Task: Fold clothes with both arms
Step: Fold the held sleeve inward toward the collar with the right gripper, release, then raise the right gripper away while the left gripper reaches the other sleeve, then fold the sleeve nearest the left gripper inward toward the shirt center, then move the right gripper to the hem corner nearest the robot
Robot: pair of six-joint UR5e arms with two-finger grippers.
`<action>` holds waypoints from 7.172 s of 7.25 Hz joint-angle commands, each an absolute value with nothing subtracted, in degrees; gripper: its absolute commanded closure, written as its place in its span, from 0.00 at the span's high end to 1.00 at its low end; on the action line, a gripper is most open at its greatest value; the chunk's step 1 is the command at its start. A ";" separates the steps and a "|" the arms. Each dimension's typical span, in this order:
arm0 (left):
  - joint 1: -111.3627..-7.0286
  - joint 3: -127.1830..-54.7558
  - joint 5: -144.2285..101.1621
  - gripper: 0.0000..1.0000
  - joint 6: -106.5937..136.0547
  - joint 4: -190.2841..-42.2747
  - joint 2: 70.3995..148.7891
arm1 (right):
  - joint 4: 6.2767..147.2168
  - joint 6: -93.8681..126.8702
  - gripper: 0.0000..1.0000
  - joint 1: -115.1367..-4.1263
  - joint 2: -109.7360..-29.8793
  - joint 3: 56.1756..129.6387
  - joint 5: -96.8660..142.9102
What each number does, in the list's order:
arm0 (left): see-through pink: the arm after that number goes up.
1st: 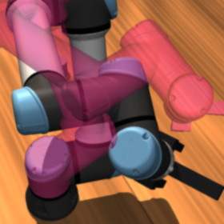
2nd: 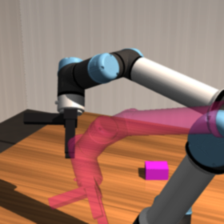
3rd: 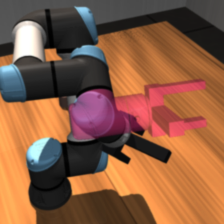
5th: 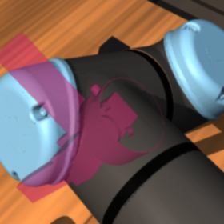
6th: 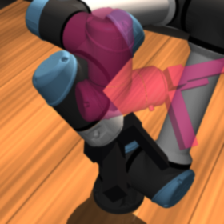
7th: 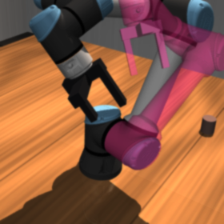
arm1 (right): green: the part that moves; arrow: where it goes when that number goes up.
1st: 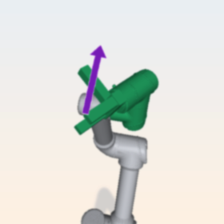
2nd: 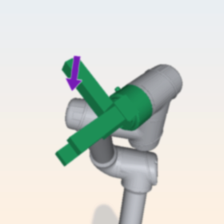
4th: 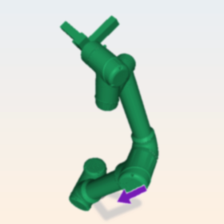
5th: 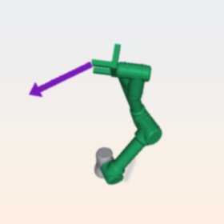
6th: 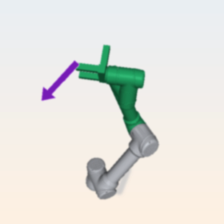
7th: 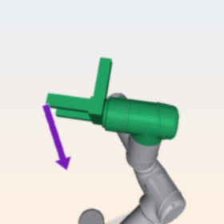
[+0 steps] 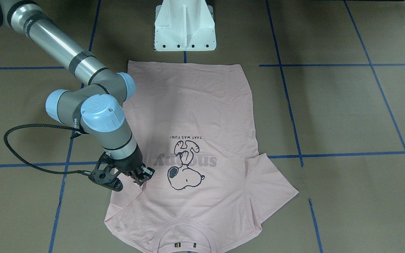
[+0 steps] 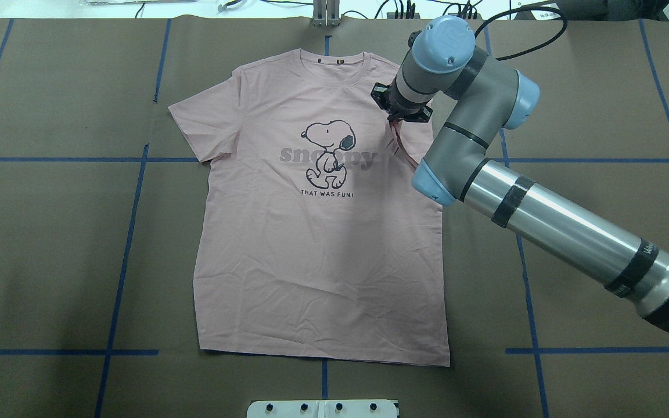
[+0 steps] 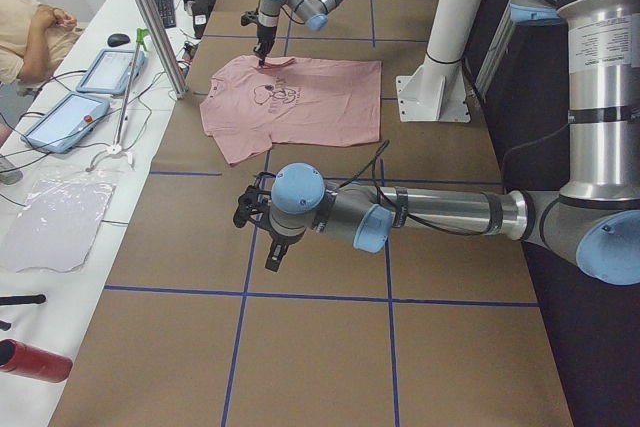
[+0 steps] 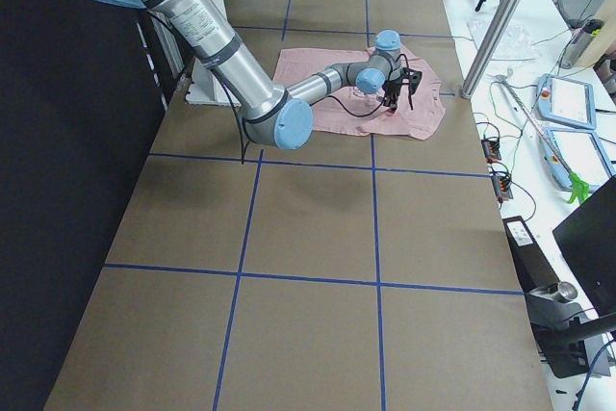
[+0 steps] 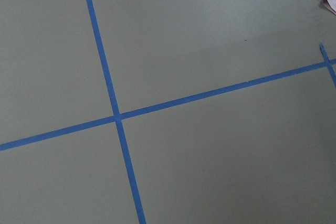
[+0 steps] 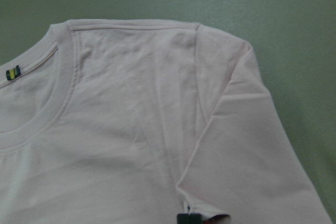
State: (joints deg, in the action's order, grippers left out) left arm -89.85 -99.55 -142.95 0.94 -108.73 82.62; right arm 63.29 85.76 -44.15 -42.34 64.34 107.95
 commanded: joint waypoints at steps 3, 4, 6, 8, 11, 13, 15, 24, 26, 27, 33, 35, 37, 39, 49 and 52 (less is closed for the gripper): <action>-89.65 -99.40 -143.78 1.00 1.23 -109.50 83.50 | 63.37 85.61 0.99 -43.95 -38.94 60.29 105.39; -89.65 -99.06 -146.57 1.00 3.14 -111.51 83.58 | 63.46 85.43 1.00 -43.86 -39.02 60.29 105.38; -85.81 -98.96 -147.13 1.00 13.22 -116.68 84.81 | 63.54 85.43 1.00 -43.95 -39.55 62.65 105.90; -77.57 -96.00 -146.78 1.00 26.12 -118.65 92.93 | 63.89 85.43 1.00 -43.51 -43.91 68.16 105.91; -65.95 -84.00 -142.92 1.00 41.11 -118.83 110.16 | 64.86 85.52 1.00 -44.03 -61.99 94.57 112.29; -59.97 -79.99 -134.43 1.00 53.38 -122.31 115.65 | 64.86 85.52 1.00 -44.82 -70.02 105.34 113.64; -55.83 -70.37 -125.62 1.00 56.59 -128.73 121.69 | 64.86 85.43 1.00 -44.91 -71.37 106.17 113.73; -52.74 -57.32 -113.13 0.65 56.69 -136.84 128.31 | 64.51 85.43 1.00 -45.09 -74.97 107.14 112.76; -52.47 -56.61 -113.12 0.61 56.60 -137.99 128.23 | 64.51 85.43 1.00 -45.00 -74.88 107.14 112.76; -52.21 -56.43 -113.03 0.54 56.69 -138.34 128.15 | 64.51 85.43 1.00 -45.00 -74.88 107.14 112.76; -52.21 -56.60 -113.11 0.00 56.69 -138.34 128.06 | 64.51 85.43 1.00 -45.09 -74.79 107.75 112.85; -52.21 -63.15 -113.55 0.00 63.84 -137.21 128.15 | 64.69 85.43 1.00 -45.09 -74.88 108.19 112.85; -45.83 -63.03 -112.68 0.00 75.36 -137.11 132.59 | 64.69 85.43 1.00 -45.26 -75.23 108.19 112.85; -44.30 -51.39 -104.89 0.00 76.99 -136.76 141.89 | 64.60 85.43 1.00 -45.18 -75.85 108.11 112.76; -39.29 -95.32 -107.72 0.62 85.52 -135.38 115.07 | 64.95 99.31 1.00 -35.73 -77.07 113.71 106.27; -39.37 -97.56 -108.28 0.65 85.52 -134.21 113.73 | 79.21 113.42 0.78 -9.41 -78.49 122.40 79.11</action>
